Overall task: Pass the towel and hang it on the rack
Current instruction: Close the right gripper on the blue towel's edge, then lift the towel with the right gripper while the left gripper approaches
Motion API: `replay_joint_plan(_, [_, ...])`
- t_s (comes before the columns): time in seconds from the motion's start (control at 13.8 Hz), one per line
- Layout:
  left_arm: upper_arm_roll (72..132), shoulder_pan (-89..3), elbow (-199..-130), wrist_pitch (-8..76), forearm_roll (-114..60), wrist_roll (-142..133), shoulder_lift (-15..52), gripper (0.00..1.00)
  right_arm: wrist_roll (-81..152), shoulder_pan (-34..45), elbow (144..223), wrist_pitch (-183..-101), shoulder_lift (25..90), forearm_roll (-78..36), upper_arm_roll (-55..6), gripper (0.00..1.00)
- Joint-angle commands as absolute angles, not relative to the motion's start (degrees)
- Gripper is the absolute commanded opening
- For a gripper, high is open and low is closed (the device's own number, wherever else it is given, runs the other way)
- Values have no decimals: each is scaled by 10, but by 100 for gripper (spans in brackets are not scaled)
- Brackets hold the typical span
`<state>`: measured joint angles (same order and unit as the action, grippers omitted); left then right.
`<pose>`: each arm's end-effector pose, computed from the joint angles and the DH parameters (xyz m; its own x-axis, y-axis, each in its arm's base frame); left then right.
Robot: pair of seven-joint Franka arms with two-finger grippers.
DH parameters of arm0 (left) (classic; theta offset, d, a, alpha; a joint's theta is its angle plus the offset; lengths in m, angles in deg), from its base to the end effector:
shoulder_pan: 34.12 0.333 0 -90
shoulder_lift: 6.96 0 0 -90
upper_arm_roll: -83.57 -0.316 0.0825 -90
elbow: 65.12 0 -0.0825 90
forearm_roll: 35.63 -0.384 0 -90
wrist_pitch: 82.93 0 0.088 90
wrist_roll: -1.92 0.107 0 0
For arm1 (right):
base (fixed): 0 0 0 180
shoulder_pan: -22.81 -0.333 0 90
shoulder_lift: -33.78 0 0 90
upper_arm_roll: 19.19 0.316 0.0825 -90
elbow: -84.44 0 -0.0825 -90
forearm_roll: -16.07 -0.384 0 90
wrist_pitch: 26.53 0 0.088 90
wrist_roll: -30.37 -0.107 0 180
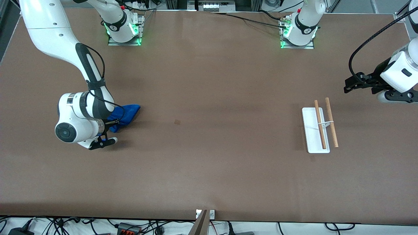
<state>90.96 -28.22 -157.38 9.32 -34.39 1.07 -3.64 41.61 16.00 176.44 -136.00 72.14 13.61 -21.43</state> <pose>0.5722 -0.0152 0.5768 0.9983 -0.0105 -0.0580 -0.0089 -0.9996 0.0281 0.6484 0.0575 0.2127 0.9029 0.2528 -0.3475 0.2410 -0.9674 -0.0777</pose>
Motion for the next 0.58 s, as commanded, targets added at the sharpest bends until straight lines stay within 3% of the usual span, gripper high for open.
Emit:
replay_joint_plan(0.0, [909, -281, -1557, 81, -336, 17, -30, 100, 414, 160, 1697, -1304, 713, 121, -209, 0])
replay_joint_plan(0.14, [909, -281, -1557, 80, -336, 17, -30, 100, 393, 162, 1652, -1240, 686, 78, -184, 0])
replay_joint_plan(0.51, [909, -281, -1557, 80, -336, 17, -30, 100, 260, 125, 1503, -1177, 656, -47, -108, 0])
